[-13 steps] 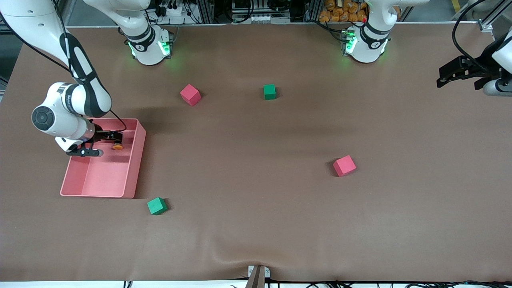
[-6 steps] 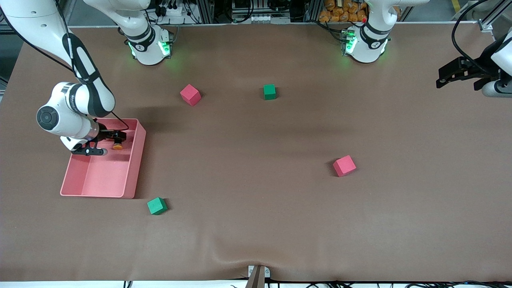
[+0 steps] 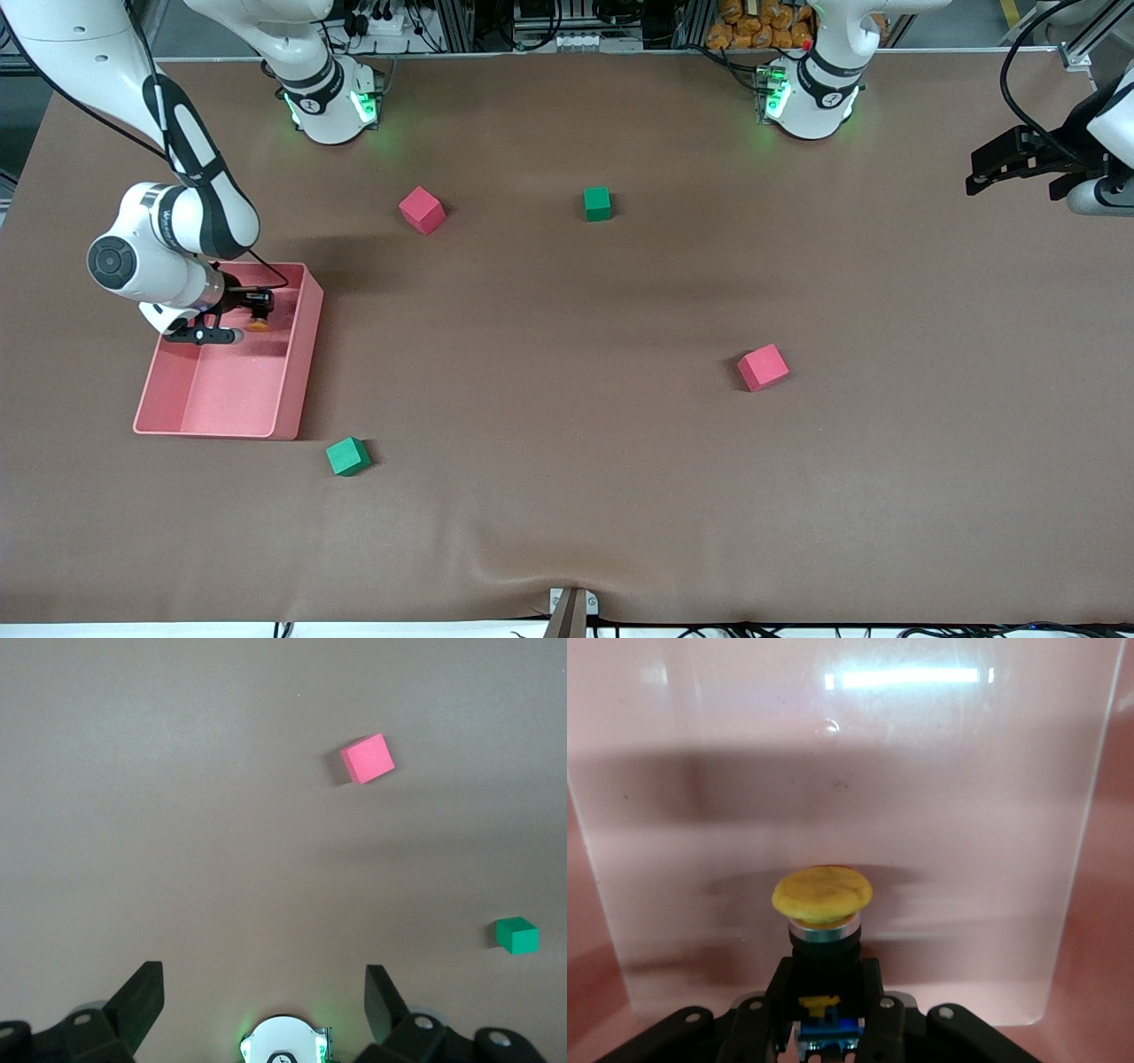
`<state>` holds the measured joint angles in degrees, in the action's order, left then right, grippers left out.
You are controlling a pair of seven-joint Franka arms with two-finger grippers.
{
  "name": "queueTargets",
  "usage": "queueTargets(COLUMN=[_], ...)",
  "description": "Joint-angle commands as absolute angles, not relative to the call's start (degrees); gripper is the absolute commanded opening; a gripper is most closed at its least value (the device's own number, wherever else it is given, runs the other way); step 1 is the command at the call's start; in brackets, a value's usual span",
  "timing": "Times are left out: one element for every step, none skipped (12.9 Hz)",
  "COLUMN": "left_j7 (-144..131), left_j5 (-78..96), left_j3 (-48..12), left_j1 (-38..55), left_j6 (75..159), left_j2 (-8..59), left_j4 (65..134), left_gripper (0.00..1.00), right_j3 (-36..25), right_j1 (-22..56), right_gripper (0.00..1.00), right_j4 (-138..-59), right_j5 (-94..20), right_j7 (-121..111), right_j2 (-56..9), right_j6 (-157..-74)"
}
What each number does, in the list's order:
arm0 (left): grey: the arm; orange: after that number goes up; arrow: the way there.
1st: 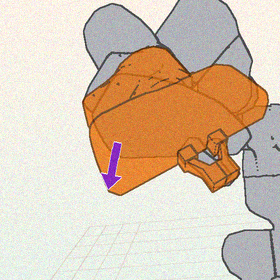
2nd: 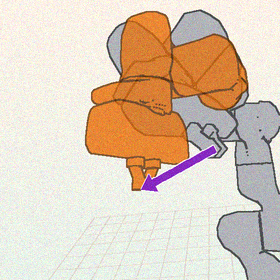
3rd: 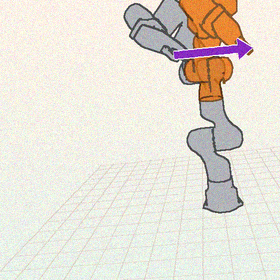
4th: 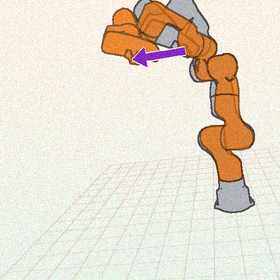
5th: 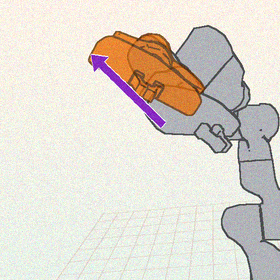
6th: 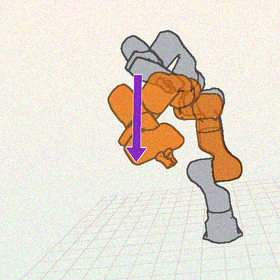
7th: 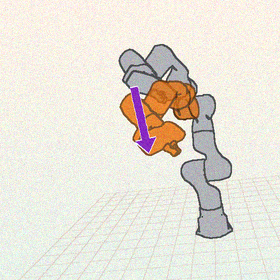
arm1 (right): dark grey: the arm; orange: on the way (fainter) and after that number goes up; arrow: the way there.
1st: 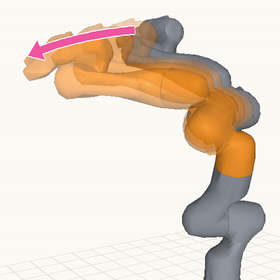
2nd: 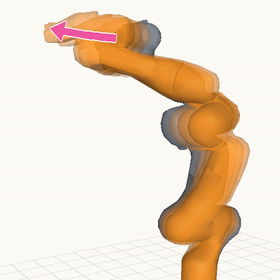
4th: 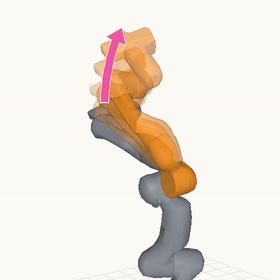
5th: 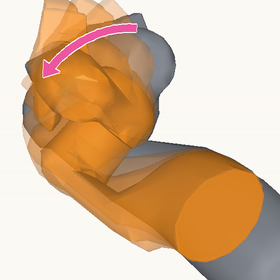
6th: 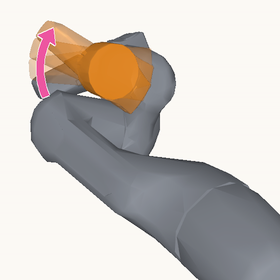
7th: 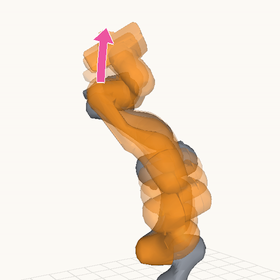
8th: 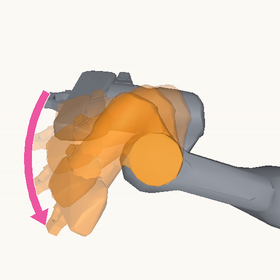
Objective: Place and upright button with both arms
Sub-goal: 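Grasp the yellow button with the right gripper and lift it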
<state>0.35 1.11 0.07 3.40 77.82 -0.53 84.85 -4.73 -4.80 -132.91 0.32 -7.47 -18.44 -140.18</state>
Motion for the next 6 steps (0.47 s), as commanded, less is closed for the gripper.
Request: queueTargets(left_j7=[0.35, 0.35, 0.35, 0.35, 0.35, 0.35], left_j5=[0.88, 0.88, 0.88, 0.88, 0.88, 0.88], left_j3=[-0.18, -0.18, -0.18, -0.09, -0.17, -0.18], left_j1=[3.25, 3.25, 3.34, 3.25, 3.25, 3.25], left_j6=[76.99, 76.99, 76.99, 76.99, 76.99, 76.99], left_j2=[-0.53, -0.44, -0.53, -0.53, -0.53, -0.53], left_j4=[84.11, 84.2, 84.2, 84.11, 84.11, 84.11], left_gripper=[1.0, 1.0, 1.0, 1.0, 1.0, 1.0], right_j3=[-4.83, -4.83, -4.83, -4.83, -4.83, -4.75], right_j1=[-3.17, -3.25, -3.43, -3.43, -3.17, -2.21], right_gripper=[0.0, 0.0, 0.0, 0.0, 0.0, 0.0], right_j4=[-130.71, -129.04, -126.41, -122.38, -116.69, -111.5], right_j5=[-0.53, -0.44, -0.44, -0.44, -0.44, -0.44], right_j7=[-9.22, -11.23, -14.64, -17.37, -18.53, -19.59], right_j2=[-17.06, -16.27, -15.39, -14.34, -14.15, -14.41], right_j6=[-139.05, -137.22, -133.28, -126.98, -119.26, -113.18])
